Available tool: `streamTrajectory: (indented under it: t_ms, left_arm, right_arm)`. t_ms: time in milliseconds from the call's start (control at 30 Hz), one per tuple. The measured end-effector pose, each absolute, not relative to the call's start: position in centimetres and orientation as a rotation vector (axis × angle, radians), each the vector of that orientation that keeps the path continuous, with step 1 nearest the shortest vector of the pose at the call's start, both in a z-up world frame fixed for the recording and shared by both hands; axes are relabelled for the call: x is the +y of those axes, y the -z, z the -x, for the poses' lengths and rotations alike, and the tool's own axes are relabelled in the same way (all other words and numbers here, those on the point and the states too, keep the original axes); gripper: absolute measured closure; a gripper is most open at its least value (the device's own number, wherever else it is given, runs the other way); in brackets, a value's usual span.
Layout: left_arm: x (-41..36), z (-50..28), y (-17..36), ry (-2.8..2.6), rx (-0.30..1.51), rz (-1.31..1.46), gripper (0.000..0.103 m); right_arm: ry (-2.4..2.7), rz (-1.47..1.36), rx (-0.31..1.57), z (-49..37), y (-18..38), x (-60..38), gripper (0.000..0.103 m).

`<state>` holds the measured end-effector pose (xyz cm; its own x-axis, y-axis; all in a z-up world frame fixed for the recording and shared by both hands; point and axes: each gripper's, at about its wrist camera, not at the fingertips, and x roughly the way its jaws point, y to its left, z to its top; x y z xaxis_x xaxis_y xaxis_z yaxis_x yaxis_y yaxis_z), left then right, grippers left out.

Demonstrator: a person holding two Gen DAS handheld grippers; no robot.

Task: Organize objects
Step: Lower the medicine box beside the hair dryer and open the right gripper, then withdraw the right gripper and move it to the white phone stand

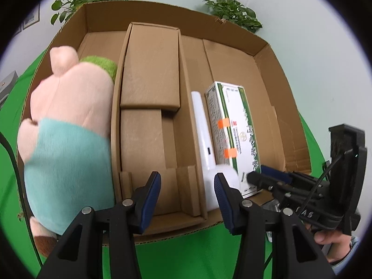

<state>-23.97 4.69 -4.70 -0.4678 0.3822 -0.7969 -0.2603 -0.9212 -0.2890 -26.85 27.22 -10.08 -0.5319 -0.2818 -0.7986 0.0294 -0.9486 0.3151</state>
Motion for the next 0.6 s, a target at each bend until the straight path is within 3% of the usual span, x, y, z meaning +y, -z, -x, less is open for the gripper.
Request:
streamTrajectory:
  t_ms: [67,100,200,233,267,300,333,433,600]
  left_arm:
    - [4.5,23.6,4.6,-2.428,-0.186,1.334,0.056]
    - [4.3,23.2,4.2,-2.458,-0.193,1.305,0.056]
    - [3.9,21.5,2.4,-2.583,-0.165,1.168,0.056]
    - [3.9,20.7,1.7,-2.627,-0.135,1.113,0.056]
    - [3.9,19.9,1.0,-2.683,-0.093,1.055,0.047]
    - [3.9,18.9,0.3,-2.752,-0.049,0.998,0.026]
    - [3.9,17.9,-0.2,-2.816,-0.024,0.951,0.016]
    - [3.9,15.3,-1.2,-2.928,-0.005,0.792,0.013]
    - [5.1,13.9,-0.2,-2.951,0.077,0.826,0.012]
  right_arm:
    - [2.585,-1.409,-0.392,26.6,9.8,27.4,0.069]
    - [2.602,-1.402,-0.391,26.4,9.6,27.6,0.06]
    - [2.718,-1.308,-0.387,24.8,8.0,28.2,0.008]
    - [2.761,-1.251,-0.384,23.9,7.3,28.4,0.0]
    - [2.789,-1.208,-0.368,23.0,6.8,28.4,0.0]
    - [2.82,-1.179,-0.335,22.2,6.3,28.3,0.0]
    - [2.862,-1.151,-0.281,21.2,5.9,28.1,0.0]
    - [2.941,-1.071,-0.193,18.6,5.3,27.4,0.0]
    - [2.986,-0.969,-0.202,14.9,4.8,26.8,0.0]
